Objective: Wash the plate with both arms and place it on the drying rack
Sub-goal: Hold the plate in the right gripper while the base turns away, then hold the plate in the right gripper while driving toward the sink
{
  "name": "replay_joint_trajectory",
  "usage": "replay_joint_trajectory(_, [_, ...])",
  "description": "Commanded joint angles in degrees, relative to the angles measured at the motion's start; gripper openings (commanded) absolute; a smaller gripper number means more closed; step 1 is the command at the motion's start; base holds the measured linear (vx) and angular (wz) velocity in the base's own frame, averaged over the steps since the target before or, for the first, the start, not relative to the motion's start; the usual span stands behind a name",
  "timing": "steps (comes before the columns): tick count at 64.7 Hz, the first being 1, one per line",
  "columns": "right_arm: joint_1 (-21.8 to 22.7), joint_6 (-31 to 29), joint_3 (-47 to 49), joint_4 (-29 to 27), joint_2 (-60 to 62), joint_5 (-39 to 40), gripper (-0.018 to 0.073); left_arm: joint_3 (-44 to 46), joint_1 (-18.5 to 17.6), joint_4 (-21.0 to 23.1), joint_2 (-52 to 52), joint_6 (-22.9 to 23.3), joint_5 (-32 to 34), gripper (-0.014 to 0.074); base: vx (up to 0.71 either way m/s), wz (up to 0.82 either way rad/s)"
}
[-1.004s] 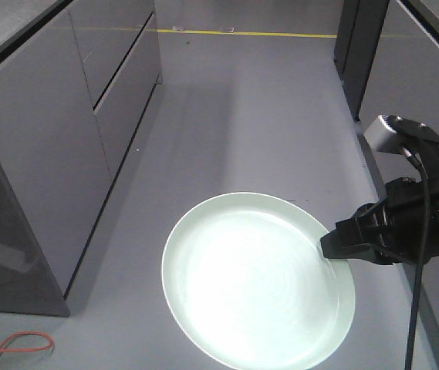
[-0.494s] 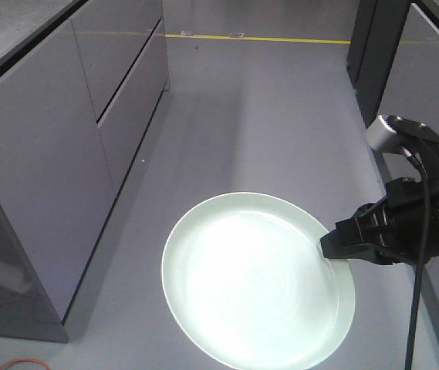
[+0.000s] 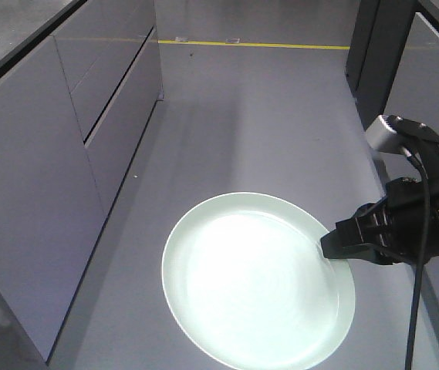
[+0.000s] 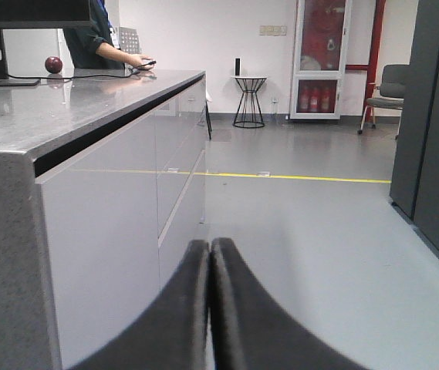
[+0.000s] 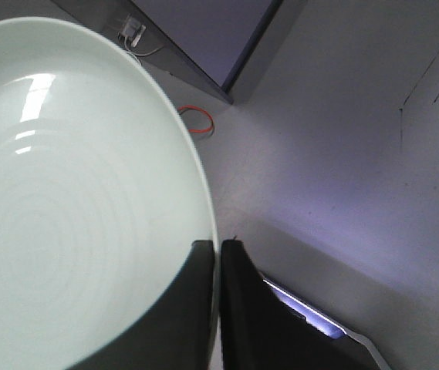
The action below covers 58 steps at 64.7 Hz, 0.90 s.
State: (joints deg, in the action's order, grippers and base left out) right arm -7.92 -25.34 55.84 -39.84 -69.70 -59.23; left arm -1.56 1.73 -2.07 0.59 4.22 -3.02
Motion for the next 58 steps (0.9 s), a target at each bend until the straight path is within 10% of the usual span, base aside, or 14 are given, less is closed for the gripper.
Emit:
replay_joint_trajectory(1, [0.07,-0.64,1.36,-2.66,1.6,1.03,-0.0008,1.51,-0.35,0.55,0.88,0.17,4.24,-0.0006,0.24,-0.03])
replay_joint_trajectory(58, [0.07,-0.64,1.36,-2.66,1.6,0.99,-0.0008,1.51,-2.69,0.55,0.88,0.17,4.24,-0.0006,0.24,0.0])
